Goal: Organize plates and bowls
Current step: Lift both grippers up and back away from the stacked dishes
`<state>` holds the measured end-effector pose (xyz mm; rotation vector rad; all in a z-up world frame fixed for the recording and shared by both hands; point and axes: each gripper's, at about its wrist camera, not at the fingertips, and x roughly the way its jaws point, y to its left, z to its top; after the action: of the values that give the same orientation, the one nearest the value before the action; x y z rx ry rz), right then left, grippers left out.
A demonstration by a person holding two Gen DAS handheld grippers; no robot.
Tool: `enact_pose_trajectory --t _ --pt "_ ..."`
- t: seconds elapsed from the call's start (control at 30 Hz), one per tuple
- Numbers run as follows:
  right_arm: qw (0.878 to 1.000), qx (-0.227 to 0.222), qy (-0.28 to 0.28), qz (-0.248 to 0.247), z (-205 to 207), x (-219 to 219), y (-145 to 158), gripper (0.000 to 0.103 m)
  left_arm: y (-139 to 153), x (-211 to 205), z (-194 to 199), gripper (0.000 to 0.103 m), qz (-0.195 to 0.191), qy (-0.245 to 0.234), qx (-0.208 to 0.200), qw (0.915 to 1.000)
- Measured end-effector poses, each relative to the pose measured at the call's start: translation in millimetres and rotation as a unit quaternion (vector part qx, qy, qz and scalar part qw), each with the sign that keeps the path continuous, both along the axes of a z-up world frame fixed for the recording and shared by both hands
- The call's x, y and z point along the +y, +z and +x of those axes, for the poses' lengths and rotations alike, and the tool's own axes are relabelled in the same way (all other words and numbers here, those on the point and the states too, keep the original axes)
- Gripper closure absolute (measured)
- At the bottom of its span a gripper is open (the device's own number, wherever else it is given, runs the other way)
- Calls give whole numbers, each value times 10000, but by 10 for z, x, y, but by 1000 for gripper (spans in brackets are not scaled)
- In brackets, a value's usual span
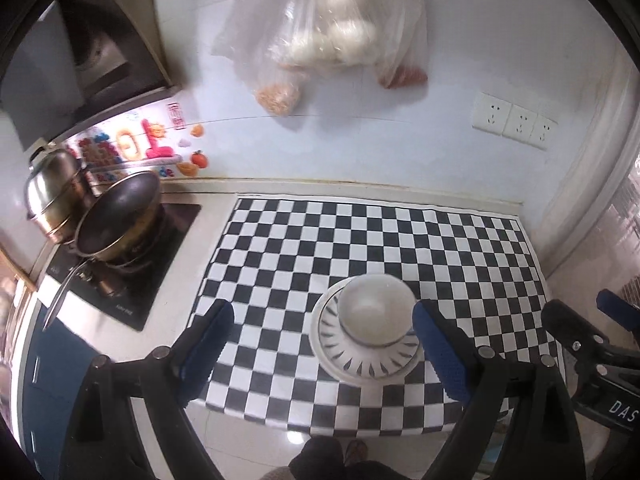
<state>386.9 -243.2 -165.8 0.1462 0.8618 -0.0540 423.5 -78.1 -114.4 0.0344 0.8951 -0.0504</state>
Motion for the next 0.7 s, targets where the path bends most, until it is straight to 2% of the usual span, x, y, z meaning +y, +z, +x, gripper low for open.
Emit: enact_pose_trajectory --t 0.2,0.3,0.47,0.7 --pt "9996 -252 -17 -115 -518 119 210 0 184 164 -423 11 -57 21 -108 9999" --pt "9993 -352 -50 -135 -781 228 294 0 259 257 -632 1 -66 -25 -183 9998" --pt "9978 -589 -241 -202 -1230 465 441 0 417 487 -1001 1 -169 -164 -463 9986" --pt "9944 -802 -599 -341 -1949 863 594 0 603 895 -1584 1 -19 -379 -820 9959"
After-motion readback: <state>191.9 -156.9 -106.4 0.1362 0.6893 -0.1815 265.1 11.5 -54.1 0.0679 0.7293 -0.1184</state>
